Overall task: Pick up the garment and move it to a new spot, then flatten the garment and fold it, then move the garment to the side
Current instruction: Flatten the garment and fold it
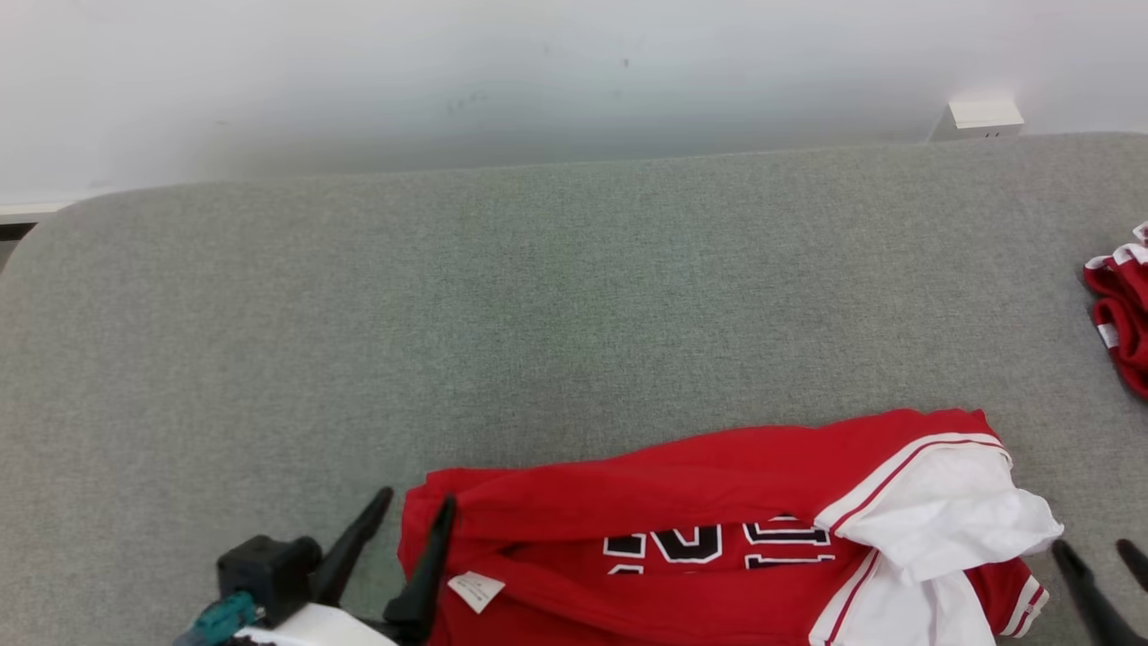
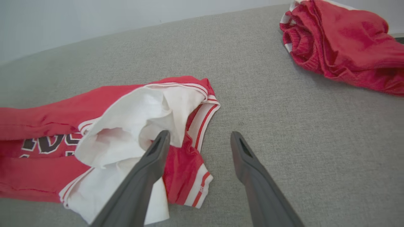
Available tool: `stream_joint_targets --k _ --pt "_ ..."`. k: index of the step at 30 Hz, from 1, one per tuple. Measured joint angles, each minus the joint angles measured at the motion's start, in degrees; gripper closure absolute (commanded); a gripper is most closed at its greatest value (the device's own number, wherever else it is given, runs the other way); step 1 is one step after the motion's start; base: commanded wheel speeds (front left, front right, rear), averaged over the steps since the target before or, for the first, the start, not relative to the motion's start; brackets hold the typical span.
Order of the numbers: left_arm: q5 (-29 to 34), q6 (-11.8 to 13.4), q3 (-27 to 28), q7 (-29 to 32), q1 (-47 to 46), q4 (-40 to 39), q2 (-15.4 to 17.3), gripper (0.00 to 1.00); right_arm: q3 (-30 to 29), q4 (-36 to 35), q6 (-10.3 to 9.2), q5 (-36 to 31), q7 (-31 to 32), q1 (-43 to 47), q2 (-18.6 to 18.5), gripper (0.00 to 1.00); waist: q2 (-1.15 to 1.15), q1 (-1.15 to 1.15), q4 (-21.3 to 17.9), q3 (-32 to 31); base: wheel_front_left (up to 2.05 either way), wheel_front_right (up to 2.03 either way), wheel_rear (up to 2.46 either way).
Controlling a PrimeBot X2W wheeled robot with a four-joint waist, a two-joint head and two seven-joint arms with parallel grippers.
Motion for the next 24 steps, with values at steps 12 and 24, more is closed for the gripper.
stream_joint_targets --k 12,24 --pt "8.0 4.5 4.5 -9.9 1.0 -1.8 -1.8 0.0 -10.4 -2.5 0.0 -2.4 5.2 -4.9 8.4 0.0 0.0 0.0 0.1 -0.4 0.0 0.0 0.0" --pt "11.8 1.1 5.8 -10.3 1.1 2.2 -6.1 0.0 -4.2 11.0 0.0 -12.8 14.9 -13.3 11.6 0.0 0.0 0.0 1.9 0.4 0.0 0.0 0.0"
